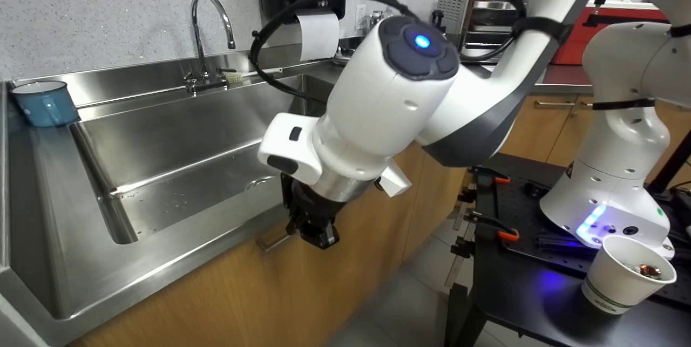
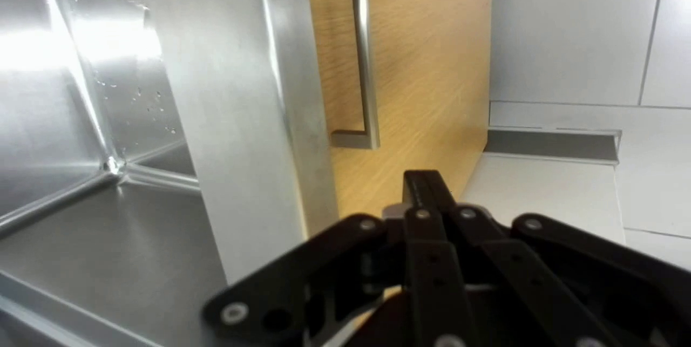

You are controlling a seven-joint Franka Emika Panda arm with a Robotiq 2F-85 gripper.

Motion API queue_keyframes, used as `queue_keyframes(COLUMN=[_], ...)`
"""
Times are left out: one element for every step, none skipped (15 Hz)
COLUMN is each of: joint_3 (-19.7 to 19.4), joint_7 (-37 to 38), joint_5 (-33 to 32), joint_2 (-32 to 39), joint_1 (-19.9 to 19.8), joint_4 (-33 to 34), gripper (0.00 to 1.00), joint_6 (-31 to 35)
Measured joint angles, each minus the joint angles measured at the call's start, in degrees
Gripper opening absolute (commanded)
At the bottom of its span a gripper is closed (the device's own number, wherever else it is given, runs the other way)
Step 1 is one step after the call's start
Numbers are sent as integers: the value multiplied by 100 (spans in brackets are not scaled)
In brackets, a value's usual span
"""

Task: Close the unit door on the left

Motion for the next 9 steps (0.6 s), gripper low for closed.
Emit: queue_keyframes(joint_3=[144, 297, 466, 641, 814, 982, 1122, 1241, 1340], joint_7=[1, -3, -31, -122, -244, -371, -491, -605, -726], joint_5=[52, 187, 380, 621, 882, 1154, 1409, 1654, 1893], joint_2=[-284, -589, -904, -1224, -1550, -1886, -2207, -2512, -2803], joint_1=[-98, -212, -344, -483, -617, -738, -830, -896, -946], joint_4=[-202, -425, -662, -904, -1152, -1396, -1619, -1820, -2006], gripper=[0, 0, 0, 0, 0, 0, 0, 0, 0], joint_6=[-18, -60, -109, -121, -121, -121, -121, -121, -122])
